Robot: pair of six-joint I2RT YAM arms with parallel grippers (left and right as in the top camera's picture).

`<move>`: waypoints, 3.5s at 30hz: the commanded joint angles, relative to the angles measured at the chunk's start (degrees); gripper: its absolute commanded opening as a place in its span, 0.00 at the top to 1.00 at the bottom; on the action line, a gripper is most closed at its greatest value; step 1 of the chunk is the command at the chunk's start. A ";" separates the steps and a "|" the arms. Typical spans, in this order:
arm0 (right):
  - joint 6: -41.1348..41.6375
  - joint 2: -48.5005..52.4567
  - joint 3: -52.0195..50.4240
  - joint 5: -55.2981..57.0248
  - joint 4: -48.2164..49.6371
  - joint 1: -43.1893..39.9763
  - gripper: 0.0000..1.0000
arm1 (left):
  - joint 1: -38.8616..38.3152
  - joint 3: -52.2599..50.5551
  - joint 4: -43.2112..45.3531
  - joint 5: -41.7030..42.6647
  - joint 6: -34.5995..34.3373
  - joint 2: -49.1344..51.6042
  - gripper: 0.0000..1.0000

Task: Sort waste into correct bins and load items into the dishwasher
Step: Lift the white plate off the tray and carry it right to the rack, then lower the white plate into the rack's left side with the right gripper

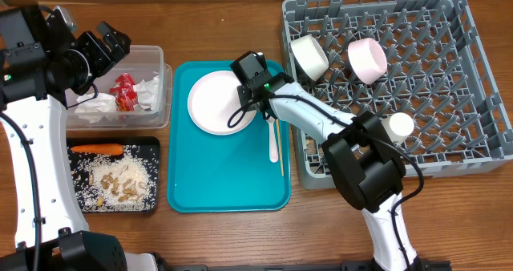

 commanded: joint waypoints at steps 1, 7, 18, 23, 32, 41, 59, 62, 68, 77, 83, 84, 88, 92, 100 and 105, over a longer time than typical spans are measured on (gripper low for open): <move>0.04 -0.13 1.42 -0.04 0.50 -0.15 0.93 | 0.22 1.22 0.04 0.87 -0.52 -1.16 0.00; 0.07 -2.43 1.42 -0.42 0.72 -0.15 0.96 | 0.22 1.22 0.04 0.85 -0.52 -1.16 0.00; 0.07 -12.61 1.42 -11.65 -1.38 -0.15 0.96 | 0.22 1.22 0.04 0.85 -0.52 -1.16 0.00; -0.24 -19.21 1.42 -11.41 -4.87 -0.24 0.96 | 0.22 1.25 0.04 0.87 -0.52 -1.16 0.00; -0.39 -31.78 1.42 -6.84 -11.17 -3.80 0.96 | 0.22 1.22 0.04 0.85 -0.52 -1.16 0.00; -13.64 -41.16 1.42 12.04 -14.60 -13.07 0.96 | 0.22 1.22 0.04 0.87 -0.52 -1.16 0.00; -21.11 -39.58 1.36 46.47 -16.74 -19.69 0.96 | 0.22 1.22 0.04 0.85 -0.52 -1.16 0.00; -20.74 -39.54 1.07 46.60 -17.42 -19.69 0.96 | 0.22 1.25 0.07 0.87 -0.52 -1.16 0.00; -20.76 -39.54 -1.86 51.32 -17.25 -19.67 0.96 | 0.22 1.22 0.04 0.87 -0.52 -1.16 0.00; -21.00 -39.54 -4.90 51.60 -17.88 -16.06 0.96 | 0.22 1.22 0.07 0.87 -0.52 -1.16 0.00; -20.98 -39.54 -9.40 51.80 -18.16 -12.74 0.96 | 0.22 1.22 0.04 0.85 -0.52 -1.16 0.00; -20.96 -39.54 -10.45 52.46 -17.75 -12.46 0.96 | 0.22 1.22 0.04 0.87 -0.52 -1.16 0.00; -21.46 -39.54 -14.75 57.00 -13.68 -12.35 0.96 | 0.22 1.22 0.07 0.87 -0.52 -1.16 0.00; -21.42 -39.54 -15.93 56.08 -12.79 -12.00 0.96 | 0.22 1.22 0.04 0.85 -0.52 -1.16 0.00; -21.35 -39.54 -16.20 50.07 -12.92 -11.26 0.96 | 0.22 1.22 0.04 0.85 -0.52 -1.16 0.00; -20.96 -39.54 -18.21 50.07 -13.03 -11.28 0.96 | 0.22 1.22 0.07 0.85 -0.52 -1.16 0.00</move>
